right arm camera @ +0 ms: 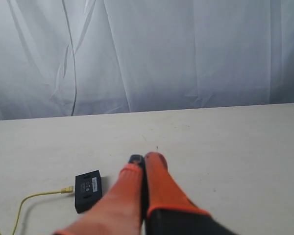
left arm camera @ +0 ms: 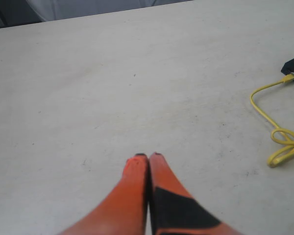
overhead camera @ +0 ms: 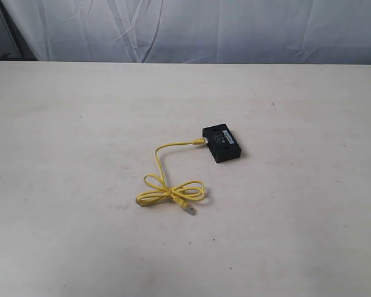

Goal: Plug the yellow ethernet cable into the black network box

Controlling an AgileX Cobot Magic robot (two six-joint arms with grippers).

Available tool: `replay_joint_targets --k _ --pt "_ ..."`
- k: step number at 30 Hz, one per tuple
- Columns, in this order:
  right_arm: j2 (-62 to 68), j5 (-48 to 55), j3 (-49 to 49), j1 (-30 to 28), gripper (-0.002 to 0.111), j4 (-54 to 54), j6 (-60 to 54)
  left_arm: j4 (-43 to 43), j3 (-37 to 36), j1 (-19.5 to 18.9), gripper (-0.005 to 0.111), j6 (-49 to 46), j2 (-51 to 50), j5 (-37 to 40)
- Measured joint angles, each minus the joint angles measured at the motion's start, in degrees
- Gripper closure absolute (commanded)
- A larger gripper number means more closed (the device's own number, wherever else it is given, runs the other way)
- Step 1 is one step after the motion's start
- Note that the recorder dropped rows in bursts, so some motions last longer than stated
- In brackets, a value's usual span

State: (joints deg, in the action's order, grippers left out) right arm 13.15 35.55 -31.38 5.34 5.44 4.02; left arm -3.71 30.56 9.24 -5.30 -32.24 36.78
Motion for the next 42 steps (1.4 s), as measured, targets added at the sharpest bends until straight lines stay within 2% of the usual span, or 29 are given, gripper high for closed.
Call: replay_joint_targets --k 12,29,38,42 --pt "-4.7 -0.1 9.2 0.0 0.109 -4.1 -0.8 0.0 0.0 0.0 0.107 0.0 0.0 0.0" --pt "-10.8 -3.0 12.2 0.0 0.109 -7.2 -0.9 0.0 0.0 0.0 0.107 0.0 0.0 0.0" --pt "-12.8 -5.6 19.4 0.0 0.109 -5.1 -1.0 0.0 0.0 0.0 0.107 0.0 0.0 -0.1" --pt "-12.8 -11.4 23.2 0.0 0.109 -4.8 -1.0 0.0 0.0 0.0 0.107 0.0 0.0 -0.1"
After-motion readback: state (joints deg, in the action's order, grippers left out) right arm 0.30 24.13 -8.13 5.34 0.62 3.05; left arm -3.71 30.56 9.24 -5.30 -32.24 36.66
